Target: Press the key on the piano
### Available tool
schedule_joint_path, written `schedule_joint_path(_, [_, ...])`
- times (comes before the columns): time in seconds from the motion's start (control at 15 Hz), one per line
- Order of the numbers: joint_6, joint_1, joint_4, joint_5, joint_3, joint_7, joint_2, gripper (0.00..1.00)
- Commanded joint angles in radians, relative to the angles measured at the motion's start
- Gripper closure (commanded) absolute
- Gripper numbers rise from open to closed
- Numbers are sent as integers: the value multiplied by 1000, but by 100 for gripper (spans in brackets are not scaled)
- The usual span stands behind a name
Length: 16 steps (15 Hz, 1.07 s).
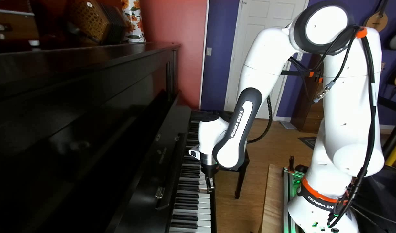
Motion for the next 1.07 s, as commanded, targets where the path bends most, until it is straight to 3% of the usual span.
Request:
schedule_joint_path(0.0, [26, -18, 18, -25, 9, 20, 62, 100])
schedule_joint_path(1.0, [20, -7, 10, -47, -3, 38, 44, 100])
